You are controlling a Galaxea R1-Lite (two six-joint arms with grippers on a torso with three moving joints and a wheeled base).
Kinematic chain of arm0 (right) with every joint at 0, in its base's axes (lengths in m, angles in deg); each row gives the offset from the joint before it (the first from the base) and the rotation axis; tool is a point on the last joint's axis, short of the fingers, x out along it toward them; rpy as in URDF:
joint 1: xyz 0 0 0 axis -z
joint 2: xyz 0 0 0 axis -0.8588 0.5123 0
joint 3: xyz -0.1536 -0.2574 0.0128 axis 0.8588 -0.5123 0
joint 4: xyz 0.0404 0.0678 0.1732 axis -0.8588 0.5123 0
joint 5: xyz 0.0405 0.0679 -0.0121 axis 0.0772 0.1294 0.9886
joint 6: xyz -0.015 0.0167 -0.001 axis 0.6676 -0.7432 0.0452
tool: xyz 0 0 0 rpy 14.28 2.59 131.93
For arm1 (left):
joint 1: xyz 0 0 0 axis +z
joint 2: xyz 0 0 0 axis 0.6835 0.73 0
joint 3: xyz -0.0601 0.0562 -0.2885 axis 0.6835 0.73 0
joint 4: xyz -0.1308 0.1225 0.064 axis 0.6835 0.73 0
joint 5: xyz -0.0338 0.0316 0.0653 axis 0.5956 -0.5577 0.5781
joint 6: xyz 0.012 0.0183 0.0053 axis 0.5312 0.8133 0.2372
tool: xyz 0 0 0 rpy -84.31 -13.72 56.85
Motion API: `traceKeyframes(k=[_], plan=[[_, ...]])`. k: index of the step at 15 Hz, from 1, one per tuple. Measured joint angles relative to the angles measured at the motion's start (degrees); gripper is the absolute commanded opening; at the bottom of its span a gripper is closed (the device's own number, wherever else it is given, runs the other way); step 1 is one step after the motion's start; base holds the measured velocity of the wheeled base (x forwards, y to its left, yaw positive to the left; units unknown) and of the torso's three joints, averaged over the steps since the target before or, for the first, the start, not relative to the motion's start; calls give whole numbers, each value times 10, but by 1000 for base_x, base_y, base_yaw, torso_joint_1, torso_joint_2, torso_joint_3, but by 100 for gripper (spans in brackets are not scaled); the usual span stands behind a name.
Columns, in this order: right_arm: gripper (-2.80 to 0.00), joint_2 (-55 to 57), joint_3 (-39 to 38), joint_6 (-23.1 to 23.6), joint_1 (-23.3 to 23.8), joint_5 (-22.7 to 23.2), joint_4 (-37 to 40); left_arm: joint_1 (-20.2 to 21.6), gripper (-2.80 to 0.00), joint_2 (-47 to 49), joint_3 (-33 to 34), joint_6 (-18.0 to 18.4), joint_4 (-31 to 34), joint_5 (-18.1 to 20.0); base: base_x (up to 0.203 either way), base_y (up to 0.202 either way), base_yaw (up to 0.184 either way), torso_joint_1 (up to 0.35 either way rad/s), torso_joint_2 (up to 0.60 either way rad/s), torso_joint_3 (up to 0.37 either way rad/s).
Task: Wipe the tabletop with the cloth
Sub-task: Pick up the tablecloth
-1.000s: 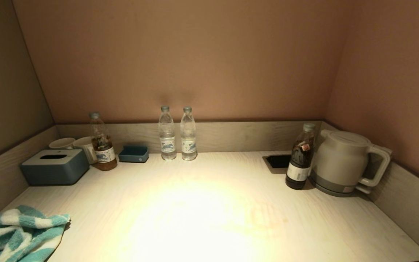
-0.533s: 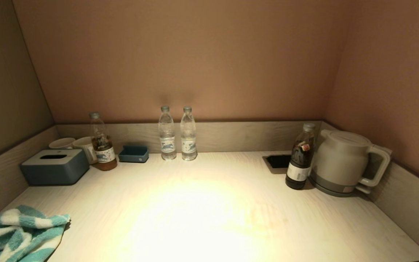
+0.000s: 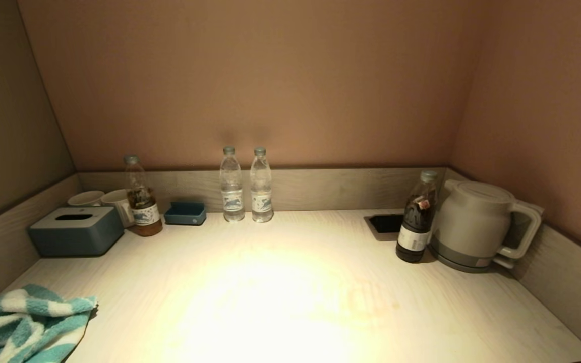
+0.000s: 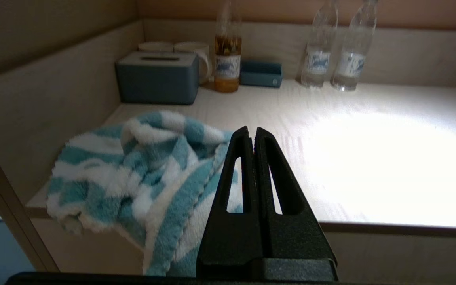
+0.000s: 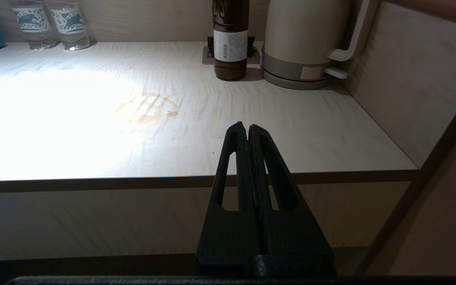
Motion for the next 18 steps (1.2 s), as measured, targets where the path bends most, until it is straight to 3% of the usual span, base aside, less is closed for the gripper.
traceKeyframes(k=[5, 11, 15, 18], plan=[[-280, 0, 0, 0, 0, 0, 0, 0, -280, 96, -120, -25, 15, -14, 0, 0, 0, 0, 0, 0], [-280, 0, 0, 0, 0, 0, 0, 2, -280, 357, -264, -133, -7, -84, 0, 0, 0, 0, 0, 0], [-280, 0, 0, 0, 0, 0, 0, 6, -280, 506, -317, -150, -71, -145, 0, 0, 0, 0, 0, 0], [-280, 0, 0, 0, 0, 0, 0, 10, -280, 576, -339, -152, -77, -155, 0, 0, 0, 0, 0, 0]])
